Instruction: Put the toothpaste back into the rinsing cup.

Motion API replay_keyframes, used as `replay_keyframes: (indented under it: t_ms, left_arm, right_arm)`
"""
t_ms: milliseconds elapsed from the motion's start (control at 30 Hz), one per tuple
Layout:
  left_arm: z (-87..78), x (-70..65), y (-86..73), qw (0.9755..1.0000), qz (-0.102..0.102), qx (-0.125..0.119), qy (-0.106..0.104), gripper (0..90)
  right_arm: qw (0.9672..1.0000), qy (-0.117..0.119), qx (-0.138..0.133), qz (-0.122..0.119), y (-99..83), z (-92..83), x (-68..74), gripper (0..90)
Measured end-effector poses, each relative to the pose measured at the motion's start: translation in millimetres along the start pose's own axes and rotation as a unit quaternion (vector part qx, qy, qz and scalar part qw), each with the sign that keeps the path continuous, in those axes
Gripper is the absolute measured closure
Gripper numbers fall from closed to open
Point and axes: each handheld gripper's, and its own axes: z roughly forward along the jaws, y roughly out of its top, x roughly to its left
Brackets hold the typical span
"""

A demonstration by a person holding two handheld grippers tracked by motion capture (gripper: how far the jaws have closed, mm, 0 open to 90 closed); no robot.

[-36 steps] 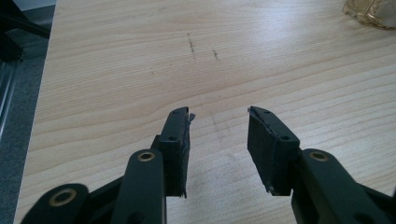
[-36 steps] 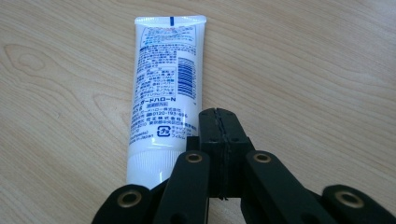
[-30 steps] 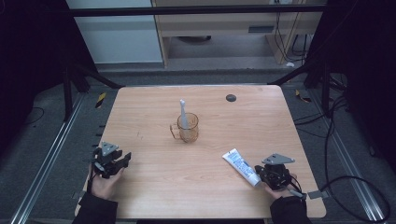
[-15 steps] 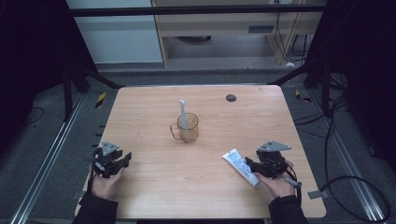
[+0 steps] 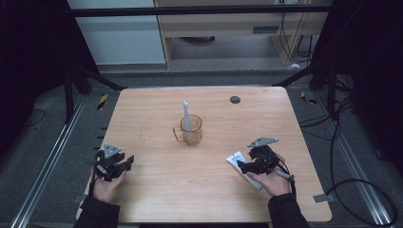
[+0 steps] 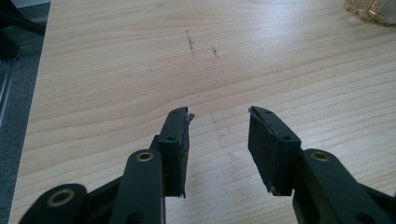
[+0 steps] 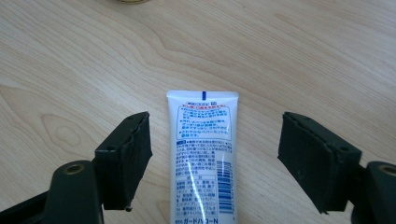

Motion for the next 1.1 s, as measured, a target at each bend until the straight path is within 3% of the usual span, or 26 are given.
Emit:
replay_keyframes:
  t_ms: [333, 1100]
  left_arm:
    - [0.1, -1.1, 1.0, 1.0000, 0.002, -0.002, 0.000, 57.2]
    - [0.5, -0.4, 0.8, 1.0000, 0.003, 0.001, 0.000, 57.2]
  right_arm:
    - [0.9991, -0.005, 0.038, -0.017, -1.2, 18.4, 4.8, 23.8]
    - [0.9965, 0.005, 0.083, -0.009, -16.7, 32.5, 2.3, 29.0]
